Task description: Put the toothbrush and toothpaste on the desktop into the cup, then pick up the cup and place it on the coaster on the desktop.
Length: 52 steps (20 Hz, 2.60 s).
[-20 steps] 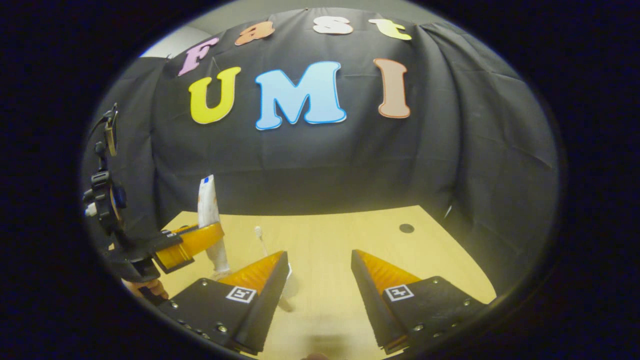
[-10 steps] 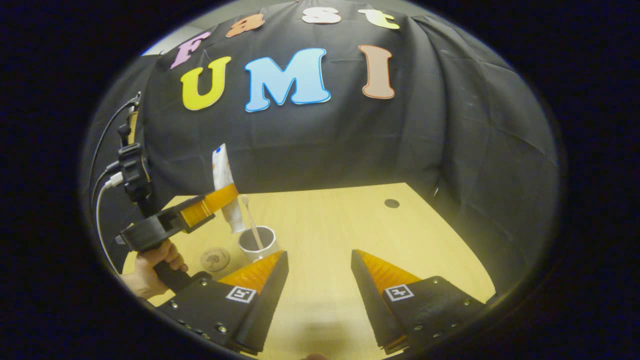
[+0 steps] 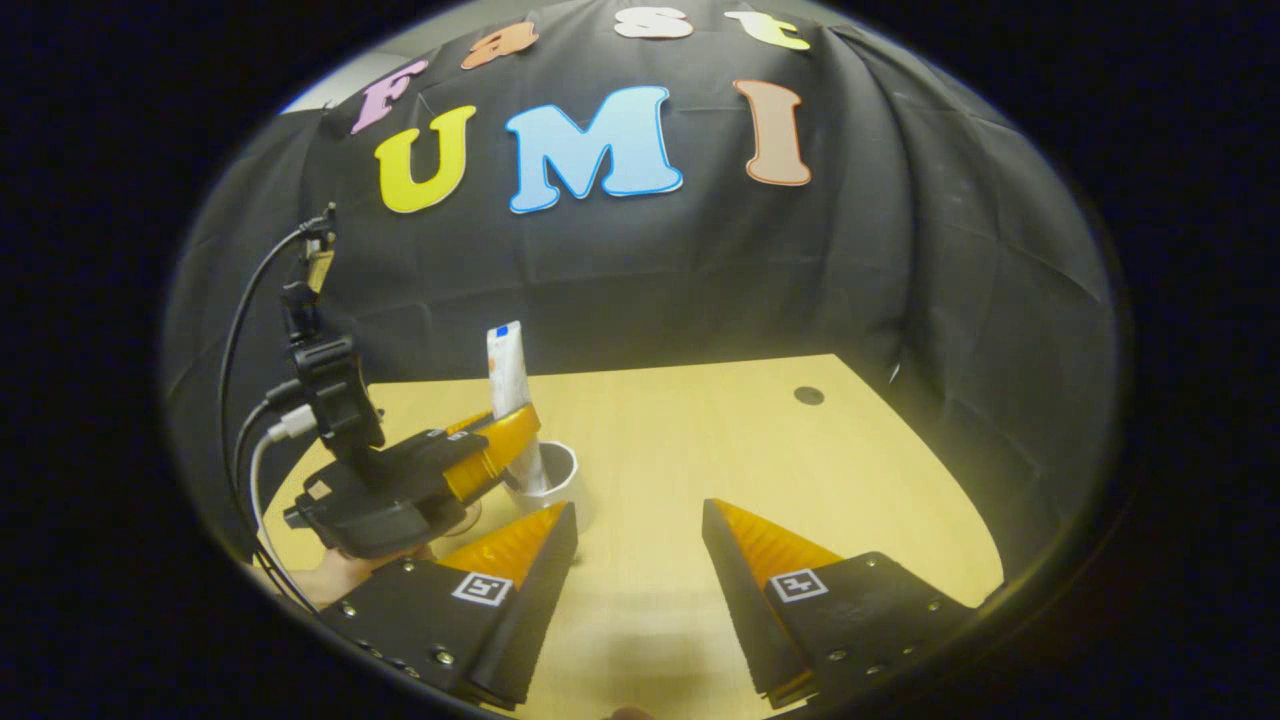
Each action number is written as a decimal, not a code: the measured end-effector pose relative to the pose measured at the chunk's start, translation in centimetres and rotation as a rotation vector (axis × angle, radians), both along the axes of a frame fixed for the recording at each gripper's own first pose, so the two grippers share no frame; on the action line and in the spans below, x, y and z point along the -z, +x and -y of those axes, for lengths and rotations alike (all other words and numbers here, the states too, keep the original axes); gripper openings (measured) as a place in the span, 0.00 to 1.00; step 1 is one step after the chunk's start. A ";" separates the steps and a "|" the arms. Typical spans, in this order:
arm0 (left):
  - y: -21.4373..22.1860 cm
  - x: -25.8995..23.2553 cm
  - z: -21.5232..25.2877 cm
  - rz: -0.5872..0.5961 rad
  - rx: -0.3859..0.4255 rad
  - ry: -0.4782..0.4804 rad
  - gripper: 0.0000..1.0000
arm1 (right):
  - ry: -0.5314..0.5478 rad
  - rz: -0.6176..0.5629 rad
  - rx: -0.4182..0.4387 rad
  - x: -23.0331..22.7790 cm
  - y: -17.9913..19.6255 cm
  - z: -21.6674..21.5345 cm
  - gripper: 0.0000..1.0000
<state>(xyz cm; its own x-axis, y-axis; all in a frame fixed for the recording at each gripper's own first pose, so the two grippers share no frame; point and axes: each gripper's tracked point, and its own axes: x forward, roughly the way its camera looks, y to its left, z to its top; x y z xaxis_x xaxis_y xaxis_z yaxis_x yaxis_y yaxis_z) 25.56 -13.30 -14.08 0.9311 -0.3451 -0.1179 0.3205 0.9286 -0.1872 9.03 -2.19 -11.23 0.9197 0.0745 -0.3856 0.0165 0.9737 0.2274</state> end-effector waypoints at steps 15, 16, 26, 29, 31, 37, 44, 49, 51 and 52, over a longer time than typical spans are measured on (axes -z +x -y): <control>-2.6 -0.9 -2.3 -0.005 -0.024 0.025 0.83 | 0.010 -0.012 -0.067 -1.2 2.5 -2.3 0.78; -2.9 -1.1 -2.9 -0.004 -0.034 0.025 0.94 | 0.017 -0.018 -0.072 -1.2 2.8 -2.6 0.78; -4.9 -3.9 -8.0 0.028 -0.119 0.028 0.95 | 0.014 -0.174 -0.151 1.5 4.9 -6.0 0.79; -5.6 -4.9 -9.2 0.042 -0.141 0.027 0.95 | -0.013 -0.241 -0.186 2.7 5.1 -7.2 0.79; -6.2 -5.5 -10.0 0.058 -0.157 0.036 0.95 | -0.032 -0.287 -0.201 3.7 5.1 -7.9 0.79; -7.9 -7.9 -12.3 0.116 -0.202 0.044 0.95 | -0.120 -0.403 -0.239 5.8 5.5 -9.1 0.79; -9.5 -7.4 -13.1 0.121 -0.234 0.038 0.95 | -0.210 -0.512 -0.274 8.3 6.6 -9.6 0.79; -11.1 -8.6 -15.2 0.113 -0.250 0.033 0.97 | -0.225 -0.571 -0.304 9.8 7.7 -10.0 0.79; -11.4 -8.7 -15.4 0.110 -0.252 0.036 0.95 | -0.247 -0.590 -0.315 10.2 8.0 -9.9 0.79; -11.5 -8.8 -15.5 0.110 -0.252 0.036 0.95 | -0.250 -0.597 -0.320 10.4 8.1 -9.9 0.79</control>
<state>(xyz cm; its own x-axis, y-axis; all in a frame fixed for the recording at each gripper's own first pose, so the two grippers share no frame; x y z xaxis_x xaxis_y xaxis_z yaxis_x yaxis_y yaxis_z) 14.08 2.19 -5.29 0.9950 -0.0980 -0.0196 0.0947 0.9870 -0.1299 17.16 7.72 -21.63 0.4943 0.1487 -0.8565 -0.2259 0.9734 0.0386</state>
